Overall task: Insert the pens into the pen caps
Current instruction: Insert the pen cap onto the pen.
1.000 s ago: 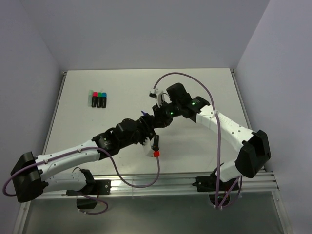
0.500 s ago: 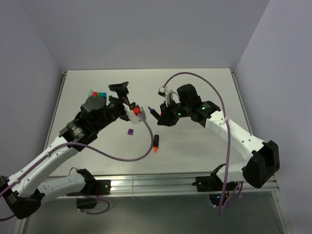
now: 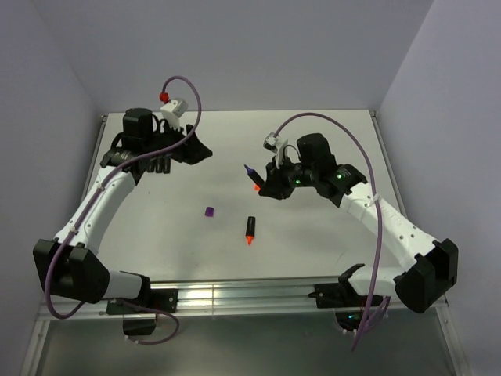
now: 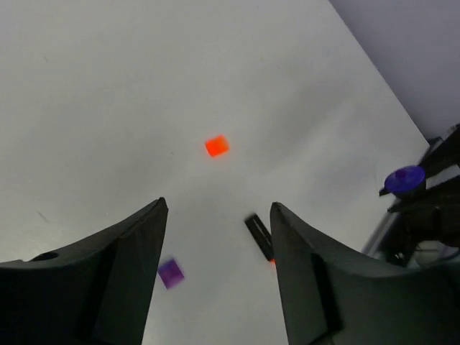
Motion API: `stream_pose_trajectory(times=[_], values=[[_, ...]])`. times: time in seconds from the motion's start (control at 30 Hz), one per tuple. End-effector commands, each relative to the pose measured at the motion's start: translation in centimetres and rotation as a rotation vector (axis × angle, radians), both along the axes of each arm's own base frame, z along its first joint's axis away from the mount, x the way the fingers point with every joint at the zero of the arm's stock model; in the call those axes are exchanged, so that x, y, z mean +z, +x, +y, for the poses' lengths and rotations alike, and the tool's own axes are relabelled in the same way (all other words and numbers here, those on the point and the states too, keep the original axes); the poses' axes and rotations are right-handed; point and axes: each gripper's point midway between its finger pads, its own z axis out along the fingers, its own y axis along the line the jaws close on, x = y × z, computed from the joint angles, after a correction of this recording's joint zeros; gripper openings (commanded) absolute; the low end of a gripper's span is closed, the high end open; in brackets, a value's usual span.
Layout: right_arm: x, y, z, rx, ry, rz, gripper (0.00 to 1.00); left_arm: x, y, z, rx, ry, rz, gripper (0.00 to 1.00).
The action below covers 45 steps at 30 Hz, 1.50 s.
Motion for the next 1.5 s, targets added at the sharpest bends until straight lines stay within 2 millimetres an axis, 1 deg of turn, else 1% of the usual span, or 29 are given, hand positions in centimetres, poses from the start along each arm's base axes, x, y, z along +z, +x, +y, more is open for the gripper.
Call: stream_pose_trajectory(times=[0.0,0.03,0.07,0.1,0.13,0.17,0.2,0.23,0.27,0.3,0.33,0.37,0.4,0.47,0.5,0.6,0.63,0.7,0.73,0.77,0.8,0.83,0.9,1.03,1.2,1.3,1.4,1.43,1.47], values=[[2.0,0.7,-0.3,-0.013,0.025,-0.087,0.0,0.5,-3.5,-1.1,-0.076,-0.096,0.137,0.63],[2.0,0.8,-0.5,-0.023,0.018,-0.093,0.0,-0.8,-1.8,0.0,-0.021,0.027,0.111,0.62],[1.8,0.9,-0.8,-0.035,0.009,-0.096,0.0,-2.4,-1.6,0.4,0.001,0.115,0.147,0.6],[1.7,1.1,-1.0,-0.052,-0.002,-0.103,0.0,-4.2,-1.9,1.0,0.019,0.2,0.212,0.6],[1.6,1.2,-1.2,-0.058,-0.009,-0.106,0.0,-7.2,-2.7,1.6,0.015,0.288,0.326,0.6],[1.7,1.5,-1.4,-0.071,-0.012,-0.109,0.0,-8.8,-2.9,2.7,0.049,0.345,0.373,0.6],[1.7,1.7,-1.6,-0.078,-0.014,-0.11,0.0,-10.0,-3.3,3.1,0.057,0.366,0.406,0.6],[1.5,1.9,-1.6,-0.082,-0.015,-0.101,0.0,-11.8,-4.6,3.6,0.069,0.379,0.454,0.6],[1.8,2.2,-1.8,-0.09,-0.011,-0.103,0.0,-12.3,-4.5,3.6,0.09,0.375,0.441,0.61],[1.7,2.4,-1.9,-0.096,-0.013,-0.097,0.0,-13.5,-5.0,4.0,0.121,0.386,0.464,0.66],[1.6,2.5,-1.9,-0.098,-0.015,-0.094,0.0,-13.5,-4.9,4.0,0.172,0.375,0.465,0.69],[1.6,2.5,-1.9,-0.1,-0.017,-0.096,0.0,-13.8,-4.9,3.3,0.175,0.382,0.454,0.74],[1.5,2.6,-2.0,-0.103,-0.019,-0.095,0.0,-14.6,-5.0,3.8,0.217,0.417,0.459,0.79],[1.4,2.6,-2.1,-0.107,-0.023,-0.097,0.0,-15.2,-5.0,3.0,0.251,0.415,0.448,0.84],[1.5,2.6,-2.1,-0.108,-0.024,-0.099,0.0,-15.5,-5.0,3.2,0.272,0.428,0.446,0.85],[1.3,2.8,-2.3,-0.117,-0.028,-0.096,0.0,-16.8,-5.3,2.6,0.317,0.419,0.484,0.78],[1.1,2.8,-2.2,-0.115,-0.032,-0.091,0.0,-17.6,-5.0,2.9,0.362,0.438,0.501,0.77],[1.0,3.0,-2.2,-0.119,-0.032,-0.088,0.0,-18.6,-5.0,2.3,0.386,0.463,0.515,0.76],[1.0,3.0,-2.2,-0.119,-0.032,-0.088,0.0,-19.9,-5.1,1.9,0.377,0.494,0.543,0.74],[1.1,3.1,-2.3,-0.12,-0.032,-0.088,0.0,-20.5,-5.0,1.8,0.378,0.505,0.563,0.71],[1.1,3.1,-2.3,-0.12,-0.032,-0.088,0.0,-20.4,-4.5,1.5,0.379,0.505,0.565,0.69],[0.9,3.1,-2.3,-0.122,-0.034,-0.086,0.0,-21.6,-4.6,1.4,0.375,0.531,0.599,0.68],[0.8,3.1,-2.4,-0.124,-0.036,-0.084,0.0,-22.2,-4.0,0.9,0.374,0.541,0.617,0.66],[0.4,3.0,-2.6,-0.124,-0.042,-0.081,0.0,-23.4,-4.4,0.1,0.357,0.559,0.641,0.67],[0.5,2.7,-2.9,-0.127,-0.036,-0.085,0.0,-24.5,-4.5,-0.4,0.35,0.589,0.671,0.62],[0.3,2.6,-3.1,-0.129,-0.04,-0.084,0.0,-25.6,-4.7,-0.3,0.346,0.612,0.693,0.57],[0.5,2.7,-3.2,-0.135,-0.04,-0.091,0.0,-26.1,-5.0,-0.2,0.348,0.621,0.706,0.52],[0.4,2.8,-3.3,-0.138,-0.04,-0.09,0.0,-26.3,-4.7,0.4,0.37,0.642,0.69,0.52],[0.5,2.7,-3.3,-0.137,-0.039,-0.09,0.0,-26.3,-4.8,0.3,0.365,0.644,0.689,0.52]])
